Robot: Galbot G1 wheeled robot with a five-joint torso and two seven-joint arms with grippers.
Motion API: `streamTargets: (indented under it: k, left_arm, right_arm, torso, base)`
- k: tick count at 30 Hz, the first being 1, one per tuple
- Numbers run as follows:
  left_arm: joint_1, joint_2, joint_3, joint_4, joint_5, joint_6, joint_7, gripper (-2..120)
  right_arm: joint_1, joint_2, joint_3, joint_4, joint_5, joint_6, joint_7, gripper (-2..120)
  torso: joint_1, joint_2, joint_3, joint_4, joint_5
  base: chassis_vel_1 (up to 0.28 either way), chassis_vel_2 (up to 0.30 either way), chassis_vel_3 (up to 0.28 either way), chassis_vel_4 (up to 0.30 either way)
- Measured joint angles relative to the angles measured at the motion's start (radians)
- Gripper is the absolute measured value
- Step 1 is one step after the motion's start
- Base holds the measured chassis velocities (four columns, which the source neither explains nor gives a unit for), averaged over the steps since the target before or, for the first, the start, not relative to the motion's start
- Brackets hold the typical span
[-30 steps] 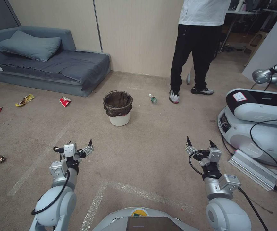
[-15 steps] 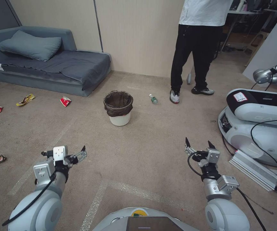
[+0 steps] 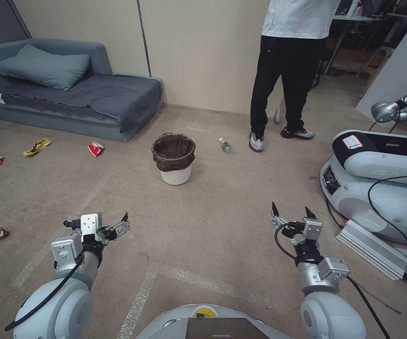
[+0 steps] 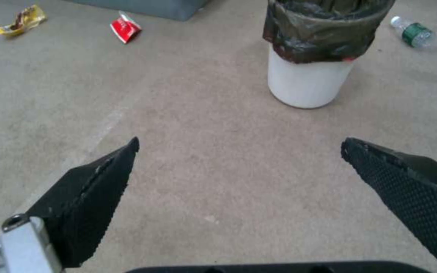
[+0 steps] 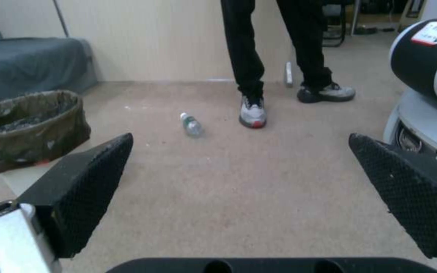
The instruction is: Pick up the trash bin, then pick up the garbage from the floor and place it into the trash bin.
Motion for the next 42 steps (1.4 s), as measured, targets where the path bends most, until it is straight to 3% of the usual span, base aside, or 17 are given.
streamTargets:
  k: [23, 42]
  left_arm:
    - [-0.036, -0.006, 0.007, 0.01, 0.011, -0.005, 0.016, 100]
    - [-0.047, -0.01, 0.013, 0.032, 0.027, -0.006, 0.044, 100]
  right_arm:
    - [0.013, -0.004, -0.003, -0.006, 0.006, -0.007, -0.009, 100]
    - [0.019, -0.005, 0.003, -0.012, 0.013, -0.006, -0.017, 100]
  torso:
    - [0.0, 0.0, 0.0, -0.0001, 0.0]
    - [0.0, 0.0, 0.0, 0.0, 0.0]
  base:
    - [-0.009, 0.007, 0.007, -0.007]
    - [-0.142, 0.147, 0.143, -0.138]
